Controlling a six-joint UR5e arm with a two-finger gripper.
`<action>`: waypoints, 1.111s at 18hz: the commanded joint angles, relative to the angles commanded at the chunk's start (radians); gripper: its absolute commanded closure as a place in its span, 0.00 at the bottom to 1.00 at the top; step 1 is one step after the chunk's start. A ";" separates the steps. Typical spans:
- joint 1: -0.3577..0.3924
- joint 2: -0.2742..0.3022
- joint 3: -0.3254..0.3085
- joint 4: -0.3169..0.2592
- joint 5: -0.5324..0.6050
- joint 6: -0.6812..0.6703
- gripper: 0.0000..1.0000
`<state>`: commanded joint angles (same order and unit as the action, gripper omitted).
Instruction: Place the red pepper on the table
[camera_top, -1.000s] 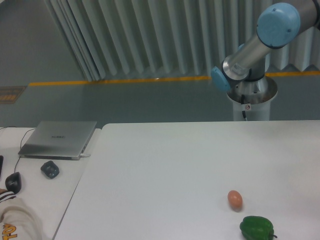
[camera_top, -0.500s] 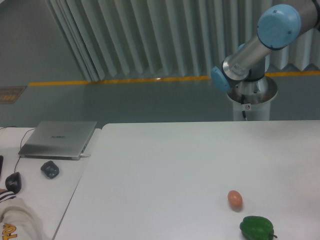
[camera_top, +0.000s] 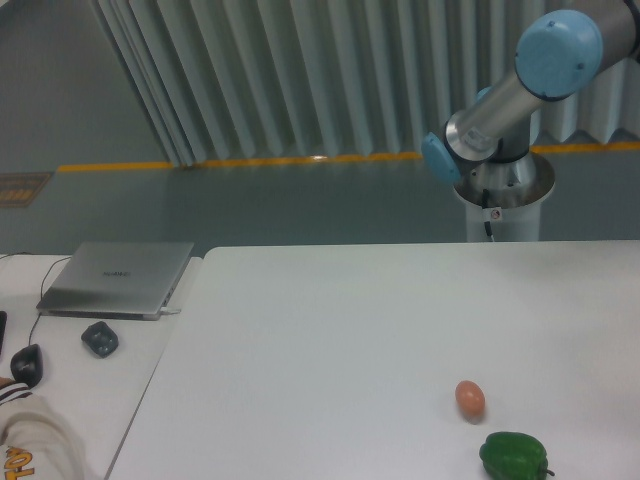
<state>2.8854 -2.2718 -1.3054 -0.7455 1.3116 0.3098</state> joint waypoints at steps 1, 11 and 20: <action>0.000 0.000 0.000 0.000 0.000 -0.001 0.39; 0.005 0.064 -0.011 -0.009 -0.021 -0.014 0.43; -0.005 0.231 -0.064 -0.156 -0.094 -0.011 0.43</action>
<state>2.8809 -2.0404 -1.3698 -0.9017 1.2180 0.2991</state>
